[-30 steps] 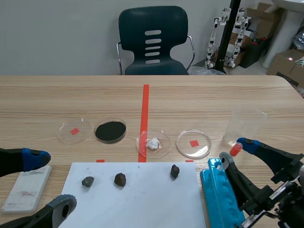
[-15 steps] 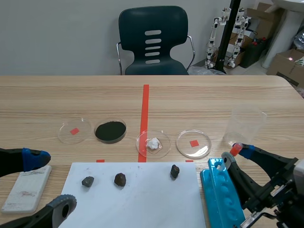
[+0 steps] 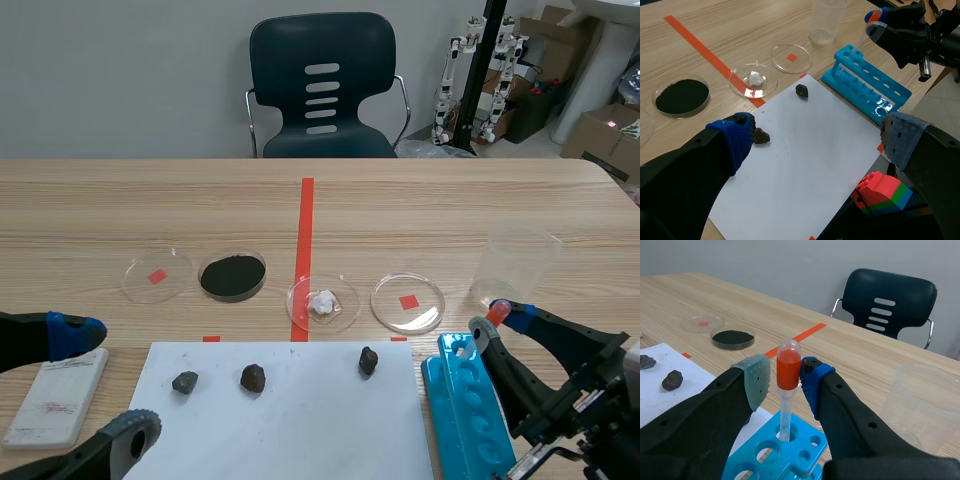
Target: Pick up the dropper by the top with the right hand
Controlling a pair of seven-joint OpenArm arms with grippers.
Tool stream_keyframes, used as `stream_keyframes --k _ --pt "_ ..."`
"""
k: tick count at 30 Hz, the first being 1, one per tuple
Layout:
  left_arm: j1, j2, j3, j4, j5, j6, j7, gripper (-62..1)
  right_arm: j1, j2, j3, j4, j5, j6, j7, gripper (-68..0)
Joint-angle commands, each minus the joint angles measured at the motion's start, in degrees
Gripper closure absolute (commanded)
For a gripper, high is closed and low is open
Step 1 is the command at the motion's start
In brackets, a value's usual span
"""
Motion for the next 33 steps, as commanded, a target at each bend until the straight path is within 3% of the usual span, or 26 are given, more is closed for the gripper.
stream_keyframes --k 1,5,18,28,33 --pt "-0.33 0.31 -0.15 0.74 -0.74 -0.15 -0.81 -52.5 0.48 0.33 -0.02 0.72 0.48 0.09 1.05 -16.1" --pt "-0.33 0.31 -0.15 0.74 -0.74 -0.15 -0.81 -52.5 0.48 0.33 -0.02 0.72 0.48 0.35 1.05 -10.4" --pt "-0.33 0.31 -0.15 0.74 -0.74 -0.15 -0.81 -52.5 0.50 0.33 -0.02 0.72 0.48 0.55 1.09 -3.6" --pt "-0.33 0.31 -0.15 0.74 -0.74 -0.15 -0.81 -52.5 0.33 0.37 -0.02 0.74 0.48 0.50 1.01 -3.3" --pt "-0.33 0.31 -0.15 0.74 -0.74 -0.15 -0.81 -52.5 0.24 0.37 -0.02 0.74 0.50 0.50 -1.66 -3.3"
